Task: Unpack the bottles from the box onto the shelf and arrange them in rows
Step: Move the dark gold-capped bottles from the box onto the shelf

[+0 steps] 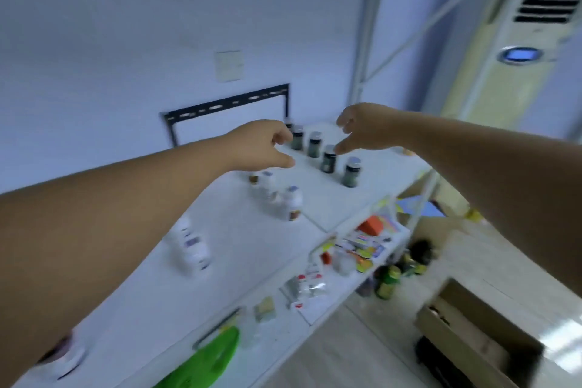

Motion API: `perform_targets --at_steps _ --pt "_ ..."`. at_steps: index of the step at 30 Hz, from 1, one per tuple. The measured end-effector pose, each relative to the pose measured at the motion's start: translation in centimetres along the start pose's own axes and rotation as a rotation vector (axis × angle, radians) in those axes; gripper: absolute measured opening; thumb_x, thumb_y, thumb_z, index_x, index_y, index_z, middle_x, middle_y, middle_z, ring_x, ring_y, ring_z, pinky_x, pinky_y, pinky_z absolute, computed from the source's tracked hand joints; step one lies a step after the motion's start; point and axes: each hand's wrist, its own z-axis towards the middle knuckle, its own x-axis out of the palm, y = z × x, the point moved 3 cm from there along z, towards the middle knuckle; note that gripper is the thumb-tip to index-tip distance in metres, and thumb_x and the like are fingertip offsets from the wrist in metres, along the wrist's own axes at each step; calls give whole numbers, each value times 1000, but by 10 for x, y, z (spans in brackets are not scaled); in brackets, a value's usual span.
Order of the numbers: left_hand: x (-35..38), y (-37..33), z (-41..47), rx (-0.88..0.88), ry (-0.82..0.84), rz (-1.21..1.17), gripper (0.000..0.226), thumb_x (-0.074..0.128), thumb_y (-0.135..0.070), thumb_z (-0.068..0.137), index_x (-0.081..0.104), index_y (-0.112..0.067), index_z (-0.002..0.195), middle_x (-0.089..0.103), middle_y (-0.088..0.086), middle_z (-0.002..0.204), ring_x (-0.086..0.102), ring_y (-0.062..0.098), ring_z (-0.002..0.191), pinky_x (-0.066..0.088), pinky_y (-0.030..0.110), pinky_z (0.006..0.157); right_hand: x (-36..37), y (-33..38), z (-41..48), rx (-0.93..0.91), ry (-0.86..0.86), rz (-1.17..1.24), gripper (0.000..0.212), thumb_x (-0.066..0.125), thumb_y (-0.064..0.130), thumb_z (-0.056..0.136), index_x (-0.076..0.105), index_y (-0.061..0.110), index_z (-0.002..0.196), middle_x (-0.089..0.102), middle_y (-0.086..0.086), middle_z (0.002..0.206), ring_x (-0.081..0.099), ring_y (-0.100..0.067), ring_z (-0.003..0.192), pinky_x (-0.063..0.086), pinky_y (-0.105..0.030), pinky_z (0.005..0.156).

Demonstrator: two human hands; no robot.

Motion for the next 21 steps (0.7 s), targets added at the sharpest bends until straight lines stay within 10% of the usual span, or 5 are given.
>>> perform_targets --at_steps 21 --pt "377 -390 161 403 558 67 55 76 -41 84 58 -18 130 61 -2 121 60 17 109 50 32 91 16 -499 -256 646 217 17 62 66 51 86 62 3 124 62 -12 123 57 -28 111 46 -39 99"
